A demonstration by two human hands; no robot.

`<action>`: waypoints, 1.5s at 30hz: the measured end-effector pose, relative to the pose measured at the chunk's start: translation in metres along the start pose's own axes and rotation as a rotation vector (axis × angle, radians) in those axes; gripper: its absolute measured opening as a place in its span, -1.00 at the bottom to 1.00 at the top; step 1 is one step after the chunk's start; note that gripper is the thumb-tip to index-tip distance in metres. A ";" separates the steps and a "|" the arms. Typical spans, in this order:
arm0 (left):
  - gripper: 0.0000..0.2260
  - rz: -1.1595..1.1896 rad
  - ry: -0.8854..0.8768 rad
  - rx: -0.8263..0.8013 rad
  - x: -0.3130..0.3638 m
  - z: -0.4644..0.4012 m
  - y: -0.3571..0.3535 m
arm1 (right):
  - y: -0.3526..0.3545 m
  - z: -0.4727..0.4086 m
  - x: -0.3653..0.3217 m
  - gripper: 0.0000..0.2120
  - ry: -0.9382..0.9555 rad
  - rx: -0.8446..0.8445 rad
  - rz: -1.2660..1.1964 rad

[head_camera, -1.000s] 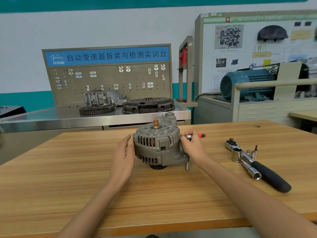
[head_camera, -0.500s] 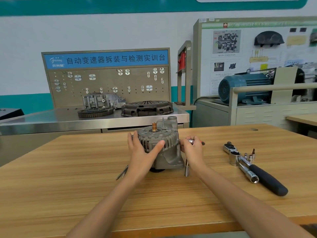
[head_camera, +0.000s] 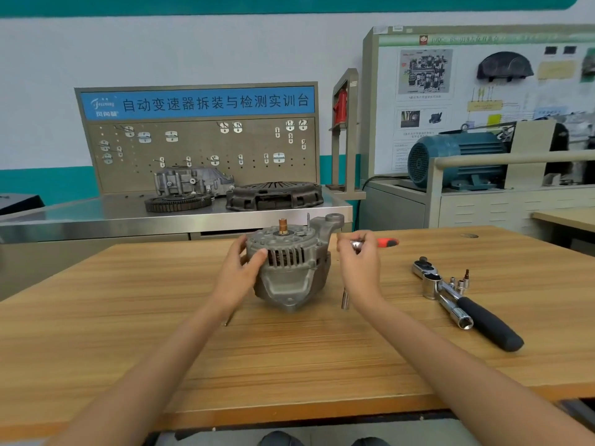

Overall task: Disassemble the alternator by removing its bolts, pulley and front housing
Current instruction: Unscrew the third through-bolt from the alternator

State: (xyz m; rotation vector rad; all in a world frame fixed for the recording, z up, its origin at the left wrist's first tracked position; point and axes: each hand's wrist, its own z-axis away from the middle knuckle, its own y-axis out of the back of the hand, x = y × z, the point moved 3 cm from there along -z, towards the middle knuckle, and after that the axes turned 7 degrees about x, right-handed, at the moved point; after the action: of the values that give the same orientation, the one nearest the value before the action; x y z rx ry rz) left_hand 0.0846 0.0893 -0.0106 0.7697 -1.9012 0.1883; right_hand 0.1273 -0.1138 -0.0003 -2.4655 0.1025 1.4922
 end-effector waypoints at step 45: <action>-0.68 -0.206 -0.347 0.049 0.012 0.000 -0.011 | -0.067 -0.037 -0.086 -0.68 -0.230 -0.319 -0.413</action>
State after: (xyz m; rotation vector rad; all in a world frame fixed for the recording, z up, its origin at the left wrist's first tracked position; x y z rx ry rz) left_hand 0.0880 0.0757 -0.0024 1.0806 -2.1286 -0.0306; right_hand 0.1319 -0.0646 0.1043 -2.3163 -0.6931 1.6804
